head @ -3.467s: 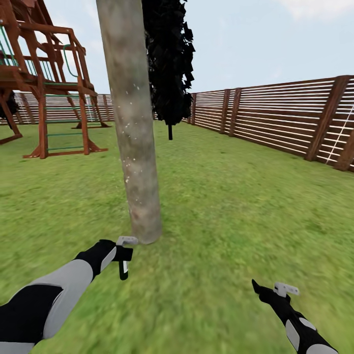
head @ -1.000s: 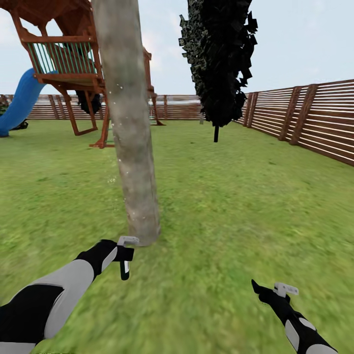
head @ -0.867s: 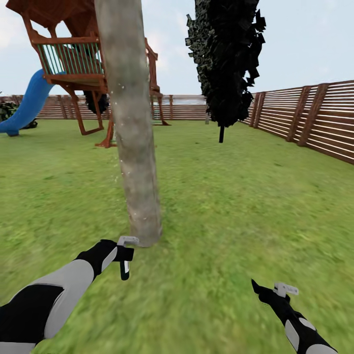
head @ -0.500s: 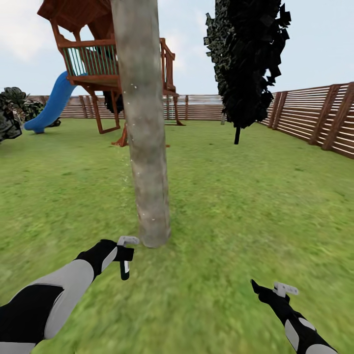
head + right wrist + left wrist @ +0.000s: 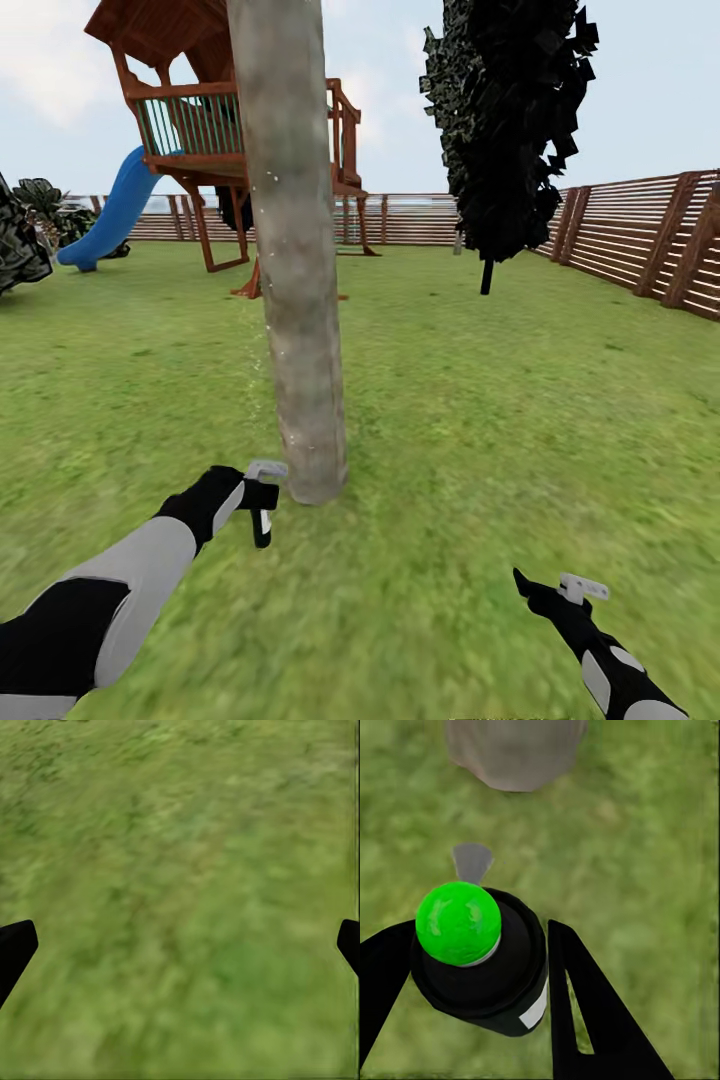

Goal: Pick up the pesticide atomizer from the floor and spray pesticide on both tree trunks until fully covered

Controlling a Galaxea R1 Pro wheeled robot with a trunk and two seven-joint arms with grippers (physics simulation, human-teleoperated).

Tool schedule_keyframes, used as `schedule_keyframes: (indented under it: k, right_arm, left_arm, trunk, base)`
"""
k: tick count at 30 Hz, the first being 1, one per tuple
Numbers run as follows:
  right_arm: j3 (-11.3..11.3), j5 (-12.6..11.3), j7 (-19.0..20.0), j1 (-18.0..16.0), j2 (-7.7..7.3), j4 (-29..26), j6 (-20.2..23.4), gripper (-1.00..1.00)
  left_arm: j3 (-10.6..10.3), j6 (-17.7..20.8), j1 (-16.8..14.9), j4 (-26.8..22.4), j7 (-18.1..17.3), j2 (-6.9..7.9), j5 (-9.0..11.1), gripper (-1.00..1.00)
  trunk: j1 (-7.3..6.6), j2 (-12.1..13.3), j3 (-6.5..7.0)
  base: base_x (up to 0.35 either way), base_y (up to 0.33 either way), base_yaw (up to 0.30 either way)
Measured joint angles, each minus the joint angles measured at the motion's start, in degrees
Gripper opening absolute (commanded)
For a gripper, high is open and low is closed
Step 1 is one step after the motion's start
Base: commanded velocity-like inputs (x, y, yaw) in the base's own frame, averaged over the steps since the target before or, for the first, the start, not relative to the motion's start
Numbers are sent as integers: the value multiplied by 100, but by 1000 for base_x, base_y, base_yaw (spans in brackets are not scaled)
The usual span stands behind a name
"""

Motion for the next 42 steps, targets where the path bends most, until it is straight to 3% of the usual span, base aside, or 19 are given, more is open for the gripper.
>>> schedule_keyframes:
  k: [2, 4, 8, 10, 21, 28, 32, 39, 42]
  right_arm:
    - [0, -3, 0, 0, 0, -1, -2, 100]
    - [0, -2, -2, 0, 0, -1, -3, 100]
    - [0, 5, 0, 0, 0, -1, -2, 100]
    - [0, 5, 0, 0, 0, -1, 0, 100]
    - [0, 2, -2, 0, 0, 1, -3, 100]
    - [0, -3, -2, 0, 0, -1, -3, 100]
    - [0, -3, -2, 0, 0, 1, -3, 100]
    - [0, -3, -2, 0, 0, 7, -3, 100]
    - [0, -3, -2, 0, 0, 5, -3, 100]
  left_arm:
    - [-11, 891, -41, -504, 2, -88, -45, -100]
    - [-17, 1407, -121, -699, 4, -108, -75, -100]
    - [-22, 2292, -592, -772, 14, -104, -458, -100]
    - [-22, 2459, -803, -772, 14, -92, -548, -100]
    - [-20, 2590, -1517, -740, -3, -89, -532, -100]
    - [-19, 2615, -2314, -716, -4, -89, -524, -100]
    - [-19, 2619, -3121, -226, -4, -106, -527, -100]
    - [-19, 2619, -4209, -5, -4, -120, -525, -100]
    - [-17, 2619, -4906, 432, -5, -183, -519, -100]
  trunk:
    - [0, 0, 3]
    - [0, 0, 4]
    - [0, 0, 4]
    - [0, 0, 4]
    - [0, 0, 4]
    - [0, 0, 4]
    - [0, 0, 4]
    - [0, -1, 4]
    - [-1, -1, 5]
  base:
    - [0, 0, -105]
    - [0, 0, -24]
    - [0, 0, -50]
    - [0, 0, -150]
    - [0, 0, -10]
    - [0, 0, 0]
    - [0, 0, 0]
    - [0, 0, 0]
    - [0, 0, 0]
